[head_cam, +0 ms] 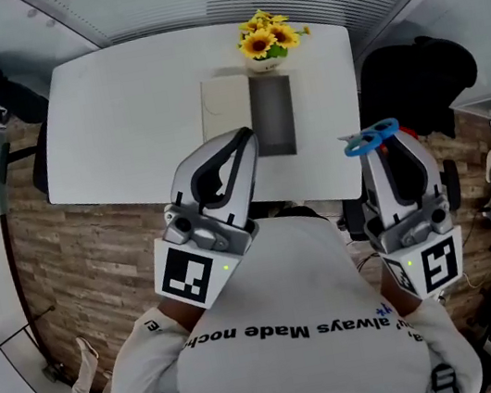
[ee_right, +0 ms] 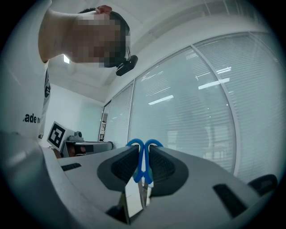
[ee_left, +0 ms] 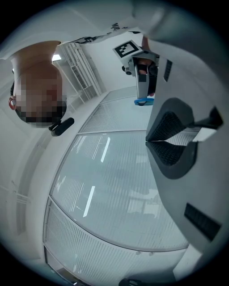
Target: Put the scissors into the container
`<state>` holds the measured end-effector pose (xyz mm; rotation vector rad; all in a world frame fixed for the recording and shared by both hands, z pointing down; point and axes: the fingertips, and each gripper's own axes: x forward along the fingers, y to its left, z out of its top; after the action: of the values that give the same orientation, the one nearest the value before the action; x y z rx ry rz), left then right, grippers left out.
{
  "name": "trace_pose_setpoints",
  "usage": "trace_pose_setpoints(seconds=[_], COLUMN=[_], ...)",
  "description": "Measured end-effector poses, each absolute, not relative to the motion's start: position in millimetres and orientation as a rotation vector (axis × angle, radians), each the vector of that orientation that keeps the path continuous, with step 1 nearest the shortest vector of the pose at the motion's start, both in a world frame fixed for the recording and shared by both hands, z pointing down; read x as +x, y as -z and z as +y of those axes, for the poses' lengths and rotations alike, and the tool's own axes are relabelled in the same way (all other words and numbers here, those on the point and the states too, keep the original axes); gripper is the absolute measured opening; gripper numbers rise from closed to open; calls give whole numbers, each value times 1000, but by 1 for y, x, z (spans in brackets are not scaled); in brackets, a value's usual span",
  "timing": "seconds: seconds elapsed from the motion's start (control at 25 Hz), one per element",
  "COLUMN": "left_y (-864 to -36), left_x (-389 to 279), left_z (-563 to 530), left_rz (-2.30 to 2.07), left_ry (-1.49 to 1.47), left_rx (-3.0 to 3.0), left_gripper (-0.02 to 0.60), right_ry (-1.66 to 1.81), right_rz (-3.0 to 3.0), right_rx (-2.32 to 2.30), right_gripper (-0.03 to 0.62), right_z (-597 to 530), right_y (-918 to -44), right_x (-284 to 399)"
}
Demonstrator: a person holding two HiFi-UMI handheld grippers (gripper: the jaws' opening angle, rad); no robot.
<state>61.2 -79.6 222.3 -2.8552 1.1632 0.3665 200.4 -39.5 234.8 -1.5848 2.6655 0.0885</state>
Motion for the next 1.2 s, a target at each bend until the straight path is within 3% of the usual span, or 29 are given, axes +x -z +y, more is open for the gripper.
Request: trace_pose_setpoints(seconds=[0.48, 1.2], left_y=[-229, -242], left_x=[18, 1], left_z=[-121, -139], left_rz=[1105, 1083], left_ry=[-391, -397], left_rx=[-2886, -2920], left_gripper=[21, 21], right_ry=[-101, 3], right_rz=[2661, 2703], right_rx=[-1629, -1698], right_gripper=[80, 80], right_z=[-75, -107], right_y=[-236, -282], right_x=[152, 137])
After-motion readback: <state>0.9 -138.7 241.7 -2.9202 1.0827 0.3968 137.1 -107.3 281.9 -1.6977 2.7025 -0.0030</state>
